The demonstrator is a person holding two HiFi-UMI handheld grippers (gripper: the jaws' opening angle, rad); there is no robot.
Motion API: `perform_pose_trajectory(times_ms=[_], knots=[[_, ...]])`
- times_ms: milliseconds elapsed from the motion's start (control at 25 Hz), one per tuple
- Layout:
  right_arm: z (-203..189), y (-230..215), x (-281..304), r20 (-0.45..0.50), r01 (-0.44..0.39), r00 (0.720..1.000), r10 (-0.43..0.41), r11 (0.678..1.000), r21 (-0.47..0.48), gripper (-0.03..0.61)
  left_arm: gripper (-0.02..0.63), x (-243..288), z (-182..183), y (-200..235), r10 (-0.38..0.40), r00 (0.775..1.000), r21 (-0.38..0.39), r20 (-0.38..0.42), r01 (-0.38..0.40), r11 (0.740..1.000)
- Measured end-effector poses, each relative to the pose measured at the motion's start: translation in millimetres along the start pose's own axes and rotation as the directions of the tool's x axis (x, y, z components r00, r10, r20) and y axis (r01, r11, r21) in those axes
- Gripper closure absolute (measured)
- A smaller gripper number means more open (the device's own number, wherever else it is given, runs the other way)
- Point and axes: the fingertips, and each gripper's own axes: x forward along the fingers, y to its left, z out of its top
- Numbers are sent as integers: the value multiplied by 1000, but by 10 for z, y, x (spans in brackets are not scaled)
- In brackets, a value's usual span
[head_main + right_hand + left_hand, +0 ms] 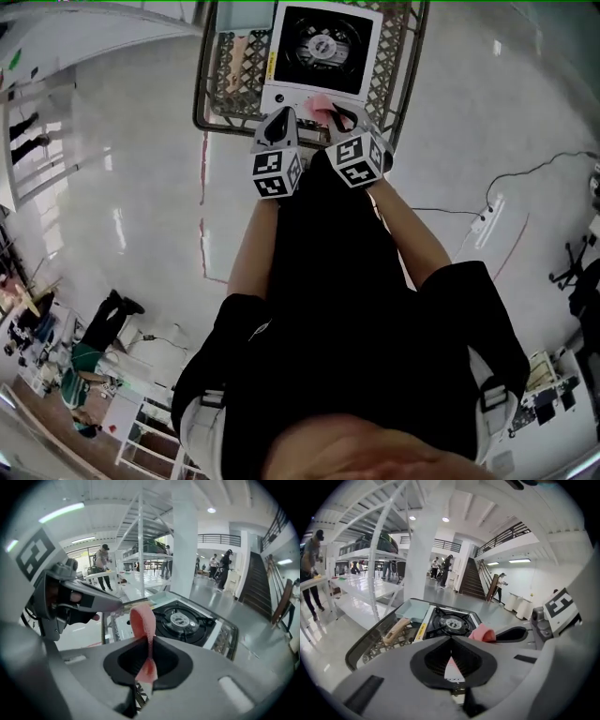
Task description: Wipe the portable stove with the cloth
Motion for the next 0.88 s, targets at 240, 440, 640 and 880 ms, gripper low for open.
perform_pose_trajectory(times_ms=[240, 440, 640, 880], knots=[[309, 516, -158, 8, -152, 988, 157, 967, -204, 554, 614, -679, 150, 218, 146, 981, -105, 125, -133, 986], [273, 821, -308, -30, -200, 980, 199, 941, -272, 554, 614, -1216, -19, 154, 228, 950, -177, 211, -192, 965], [343, 818, -523, -27, -239, 969, 247, 902, -360, 554, 614, -1357, -306, -41, 342, 902, -377, 262, -231, 897], [21, 572, -749, -105, -289, 957, 270, 857, -427, 554, 614, -1351, -462, -260, 391, 885, -467, 253, -242, 850]])
